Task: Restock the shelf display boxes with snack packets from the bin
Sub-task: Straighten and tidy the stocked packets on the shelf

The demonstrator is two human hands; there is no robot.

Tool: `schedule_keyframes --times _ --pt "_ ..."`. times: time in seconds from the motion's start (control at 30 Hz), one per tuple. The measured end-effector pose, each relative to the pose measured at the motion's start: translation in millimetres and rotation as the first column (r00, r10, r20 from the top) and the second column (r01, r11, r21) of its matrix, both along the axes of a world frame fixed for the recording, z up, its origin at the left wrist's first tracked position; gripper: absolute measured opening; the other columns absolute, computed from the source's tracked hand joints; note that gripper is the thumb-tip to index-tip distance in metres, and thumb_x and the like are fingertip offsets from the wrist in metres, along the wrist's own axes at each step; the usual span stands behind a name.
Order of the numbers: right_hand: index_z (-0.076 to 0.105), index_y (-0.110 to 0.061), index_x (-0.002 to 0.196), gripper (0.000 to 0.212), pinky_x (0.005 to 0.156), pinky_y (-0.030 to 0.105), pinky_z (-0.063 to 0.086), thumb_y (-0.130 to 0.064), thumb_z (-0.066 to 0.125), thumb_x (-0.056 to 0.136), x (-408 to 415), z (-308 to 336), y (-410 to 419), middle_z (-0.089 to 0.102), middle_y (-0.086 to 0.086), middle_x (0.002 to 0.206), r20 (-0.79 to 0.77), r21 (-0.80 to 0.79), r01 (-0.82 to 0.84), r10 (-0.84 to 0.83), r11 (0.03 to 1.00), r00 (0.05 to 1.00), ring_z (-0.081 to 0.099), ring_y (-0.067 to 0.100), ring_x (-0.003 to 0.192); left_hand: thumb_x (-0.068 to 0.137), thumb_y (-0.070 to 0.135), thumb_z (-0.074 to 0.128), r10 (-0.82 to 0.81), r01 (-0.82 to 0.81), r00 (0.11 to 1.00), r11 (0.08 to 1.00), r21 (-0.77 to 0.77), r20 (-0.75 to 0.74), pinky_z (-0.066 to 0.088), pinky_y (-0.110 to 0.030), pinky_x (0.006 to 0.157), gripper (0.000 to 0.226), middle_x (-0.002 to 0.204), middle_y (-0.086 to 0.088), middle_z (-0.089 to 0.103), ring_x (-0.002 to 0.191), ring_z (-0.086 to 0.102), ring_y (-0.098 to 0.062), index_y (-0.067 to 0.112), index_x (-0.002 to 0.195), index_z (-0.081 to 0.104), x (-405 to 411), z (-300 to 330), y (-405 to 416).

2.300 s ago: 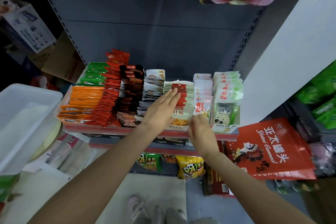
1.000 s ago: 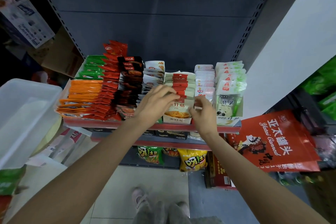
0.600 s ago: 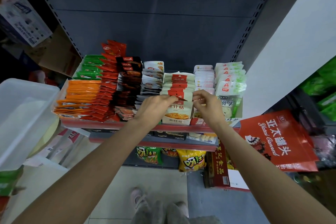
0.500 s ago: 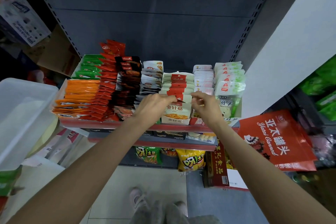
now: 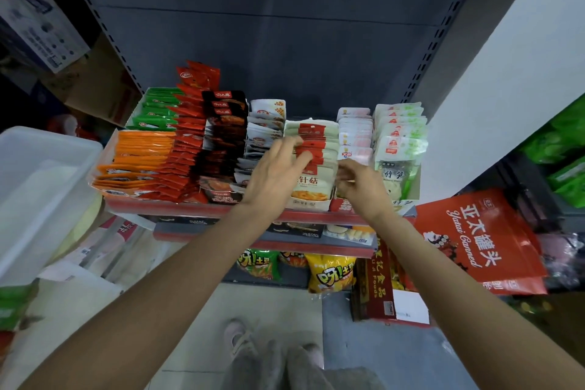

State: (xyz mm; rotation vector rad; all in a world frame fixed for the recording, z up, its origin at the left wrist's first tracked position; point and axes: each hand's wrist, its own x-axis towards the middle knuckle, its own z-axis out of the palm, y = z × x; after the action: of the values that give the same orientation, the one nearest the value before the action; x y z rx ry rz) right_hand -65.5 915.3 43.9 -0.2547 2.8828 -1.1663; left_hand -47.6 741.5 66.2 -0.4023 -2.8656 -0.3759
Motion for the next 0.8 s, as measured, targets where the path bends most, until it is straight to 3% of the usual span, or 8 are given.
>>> schedule_keyframes --times 0.07,0.17,0.27,0.33,0.5,0.6,0.67,0.8 --pt "0.059 -0.004 0.116 0.032 0.088 0.024 0.050 0.001 0.058 0.085 4.0 -0.1 -3.5 0.065 0.005 0.098 0.064 -0.094 0.061 -0.055 0.994 0.996 0.061 0.014 0.091 0.078 -0.014 0.053 -0.043 0.044 0.999 0.998 -0.046 0.034 0.018 -0.032 0.115 0.084 0.158 -0.011 0.003 0.146 0.005 -0.024 0.013 0.149 0.016 0.1 -6.1 1.4" --pt "0.056 -0.004 0.122 0.039 0.087 0.024 0.048 -0.004 0.063 0.084 4.3 -3.6 -12.1 0.062 0.004 0.103 0.094 -0.117 0.084 -0.073 0.990 0.993 0.056 0.013 0.096 0.076 -0.023 0.042 -0.056 0.079 0.988 0.984 -0.160 0.141 -0.004 -0.030 0.115 0.099 0.156 -0.008 -0.019 0.144 -0.016 -0.020 0.013 0.148 -0.015 -0.5 -9.1 1.9" --pt "0.050 -0.002 0.125 0.046 0.080 0.022 0.042 0.006 0.061 0.081 2.5 -4.3 -11.6 0.052 -0.002 0.097 0.220 -0.194 0.098 -0.054 0.976 0.974 0.050 0.014 0.095 0.078 -0.021 0.044 -0.042 0.073 0.984 0.981 -0.180 0.173 0.002 -0.031 0.116 0.097 0.157 -0.005 -0.016 0.145 -0.012 -0.019 0.015 0.149 -0.013 -5.5 -8.7 -0.5" --pt "0.051 -0.005 0.121 0.048 0.078 0.022 0.040 0.001 0.070 0.077 3.3 -7.9 -9.8 0.051 -0.005 0.095 0.234 -0.132 0.055 -0.022 0.990 0.972 0.050 0.013 0.093 0.082 -0.010 0.054 -0.040 0.069 0.989 0.976 -0.206 0.143 0.013 -0.033 0.117 0.092 0.158 -0.006 -0.003 0.146 -0.002 -0.021 0.014 0.150 -0.003 -9.2 -10.1 -1.5" --pt "0.055 -0.009 0.094 0.032 0.065 0.026 0.038 -0.021 0.078 0.075 1.5 -16.8 -23.0 0.061 0.005 0.092 0.045 0.219 0.110 -0.123 0.969 0.991 0.057 0.022 0.083 0.082 0.010 0.065 -0.013 0.034 0.997 0.965 -0.260 0.081 0.026 -0.035 0.111 0.085 0.147 -0.007 0.024 0.133 0.024 -0.024 0.014 0.149 0.012 -14.4 -9.1 4.1" --pt "0.049 -0.011 0.081 0.027 0.059 0.028 0.038 -0.016 0.076 0.077 2.5 -20.4 -22.8 0.058 0.005 0.082 -0.165 0.272 0.057 -0.011 0.961 0.986 0.059 0.025 0.078 0.083 0.011 0.066 -0.008 0.026 0.998 0.965 -0.259 0.070 0.028 -0.035 0.108 0.087 0.144 -0.008 0.026 0.129 0.028 -0.024 0.012 0.149 0.010 -17.2 -6.0 5.9" --pt "0.055 -0.008 0.076 0.031 0.051 0.028 0.042 -0.004 0.083 0.063 7.6 -26.6 -18.5 0.057 0.005 0.074 -0.339 0.350 -0.027 0.154 0.936 0.928 0.057 0.023 0.066 0.083 0.014 0.066 -0.023 0.043 0.996 0.966 -0.254 0.084 0.027 -0.034 0.109 0.088 0.144 -0.009 0.025 0.130 0.028 -0.024 0.012 0.149 0.009 -14.9 -6.5 5.4" --pt "0.059 -0.005 0.085 0.040 0.051 0.031 0.045 0.010 0.079 0.054 13.3 -42.7 -18.0 0.057 0.009 0.079 -0.339 0.403 -0.037 0.186 0.914 0.922 0.054 0.024 0.066 0.083 0.022 0.068 -0.041 0.070 0.993 0.962 -0.264 0.114 0.017 -0.034 0.116 0.098 0.152 -0.012 0.012 0.140 0.014 -0.025 0.012 0.150 -0.002 -11.3 -13.9 0.5"
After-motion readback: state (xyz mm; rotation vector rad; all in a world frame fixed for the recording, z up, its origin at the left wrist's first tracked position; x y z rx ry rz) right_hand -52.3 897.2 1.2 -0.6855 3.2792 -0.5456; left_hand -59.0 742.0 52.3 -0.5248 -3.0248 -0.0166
